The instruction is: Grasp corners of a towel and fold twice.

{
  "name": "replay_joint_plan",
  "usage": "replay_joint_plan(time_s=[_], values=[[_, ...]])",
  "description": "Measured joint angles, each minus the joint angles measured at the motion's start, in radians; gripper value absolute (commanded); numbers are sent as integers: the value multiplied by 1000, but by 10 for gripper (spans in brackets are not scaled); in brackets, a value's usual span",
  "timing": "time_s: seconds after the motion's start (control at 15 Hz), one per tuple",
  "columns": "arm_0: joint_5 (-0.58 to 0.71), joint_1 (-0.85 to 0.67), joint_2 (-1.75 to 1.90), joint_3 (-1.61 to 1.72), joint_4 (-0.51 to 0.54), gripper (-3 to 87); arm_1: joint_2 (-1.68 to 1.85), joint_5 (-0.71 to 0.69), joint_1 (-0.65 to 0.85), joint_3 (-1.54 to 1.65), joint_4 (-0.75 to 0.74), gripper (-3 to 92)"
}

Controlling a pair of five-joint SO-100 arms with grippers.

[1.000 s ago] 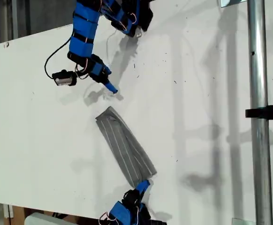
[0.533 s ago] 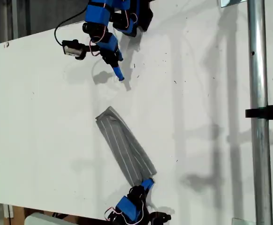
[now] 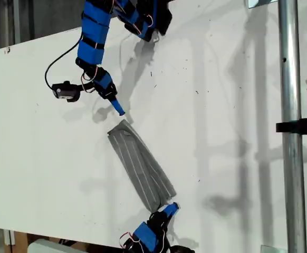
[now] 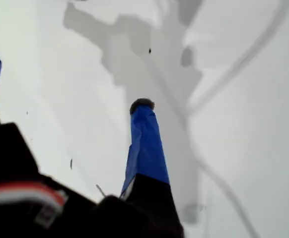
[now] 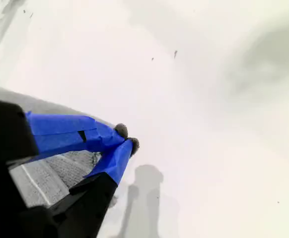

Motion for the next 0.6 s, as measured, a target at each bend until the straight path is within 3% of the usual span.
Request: replay_joint_plan(time_s=[0.13,0.33,0.6], values=[[-29,81,0,0,5,-26,-275,-61,-2,-242,-21,485],[-43,83,-2,0,31,-26,-586,-101,-2,-555,-25,476],[-44,83,-2,0,31,-26,-764,-77,-51,-811,-31,430]])
